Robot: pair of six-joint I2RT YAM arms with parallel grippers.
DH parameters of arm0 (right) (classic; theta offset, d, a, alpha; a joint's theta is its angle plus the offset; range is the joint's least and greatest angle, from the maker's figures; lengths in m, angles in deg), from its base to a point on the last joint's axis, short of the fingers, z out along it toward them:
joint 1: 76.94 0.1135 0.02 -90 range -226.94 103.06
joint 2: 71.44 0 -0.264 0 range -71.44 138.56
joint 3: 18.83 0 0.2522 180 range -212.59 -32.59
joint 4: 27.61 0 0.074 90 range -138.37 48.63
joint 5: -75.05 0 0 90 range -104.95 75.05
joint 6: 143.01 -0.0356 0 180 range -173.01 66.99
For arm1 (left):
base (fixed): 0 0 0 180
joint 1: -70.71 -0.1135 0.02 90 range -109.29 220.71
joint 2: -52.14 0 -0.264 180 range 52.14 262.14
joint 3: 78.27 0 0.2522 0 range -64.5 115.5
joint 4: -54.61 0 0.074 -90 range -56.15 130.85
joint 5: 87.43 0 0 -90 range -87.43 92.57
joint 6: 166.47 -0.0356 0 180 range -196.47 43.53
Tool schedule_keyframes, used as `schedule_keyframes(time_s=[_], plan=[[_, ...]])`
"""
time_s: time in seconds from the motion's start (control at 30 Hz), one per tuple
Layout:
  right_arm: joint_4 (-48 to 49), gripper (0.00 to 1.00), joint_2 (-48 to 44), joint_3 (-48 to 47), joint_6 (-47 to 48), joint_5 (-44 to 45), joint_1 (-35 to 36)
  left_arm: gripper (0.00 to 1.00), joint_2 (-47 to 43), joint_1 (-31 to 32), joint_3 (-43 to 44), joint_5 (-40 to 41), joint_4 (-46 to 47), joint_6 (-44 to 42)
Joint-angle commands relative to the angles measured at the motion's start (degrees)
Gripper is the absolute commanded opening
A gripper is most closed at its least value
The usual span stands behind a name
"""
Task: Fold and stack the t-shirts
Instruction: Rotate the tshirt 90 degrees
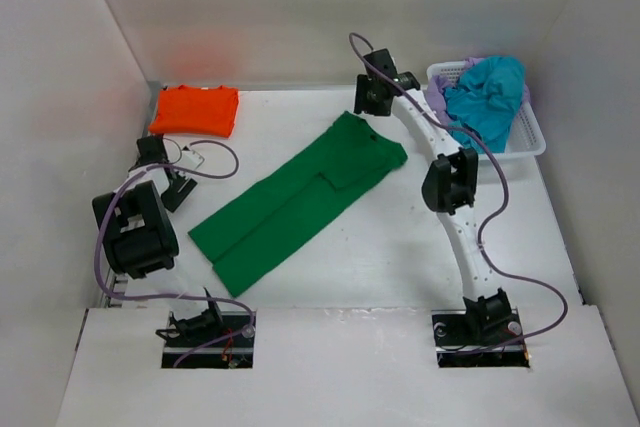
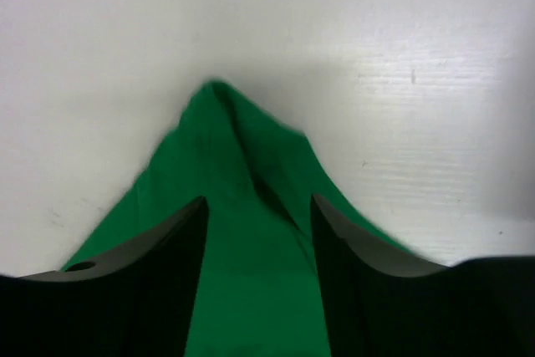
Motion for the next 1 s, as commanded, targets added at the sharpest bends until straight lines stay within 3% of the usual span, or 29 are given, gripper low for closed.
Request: schedule_keyframes(time_s=[0.0, 0.17, 0.33, 0.5, 0.77, 0.8, 0.87, 0.97], plan=[[-2.1, 0.59, -3.2, -5.3, 1.9, 4.2, -0.3, 0.67, -2.3, 2.9, 1.9, -1.0, -5.5, 5.2], [11.1, 0.61, -24.2, 30.1, 0.7, 8.1, -2.6, 0.66, -2.2, 7.0, 1.4, -1.6, -7.8, 8.0], [11.9, 0.61, -30.7, 46.0, -3.4, 3.8, -5.5, 0.66, -1.8, 9.8, -0.2, -1.4, -7.8, 9.6], [10.7, 0.64, -26.8, 46.1, -5.1, -0.6, -5.4, 0.66, -1.8, 11.7, -1.2, -1.3, -8.0, 11.0], [5.7, 0.61, -18.2, 37.6, -6.8, -6.7, -5.6, 0.66, -3.9, 11.4, -3.9, -1.6, -8.1, 11.8], [4.6, 0.59, -17.1, 36.3, -6.7, -7.5, -5.8, 0.66, -4.2, 11.2, -4.2, -1.6, -8.0, 11.8], [3.0, 0.44, -15.2, 34.3, -6.6, -8.5, -6.0, 0.66, -4.6, 11.0, -4.8, -1.5, -7.9, 11.9], [2.2, 0.08, -13.3, 31.5, -6.5, -9.0, -6.0, 0.66, -4.8, 11.0, -5.2, -1.3, -8.1, 12.3]])
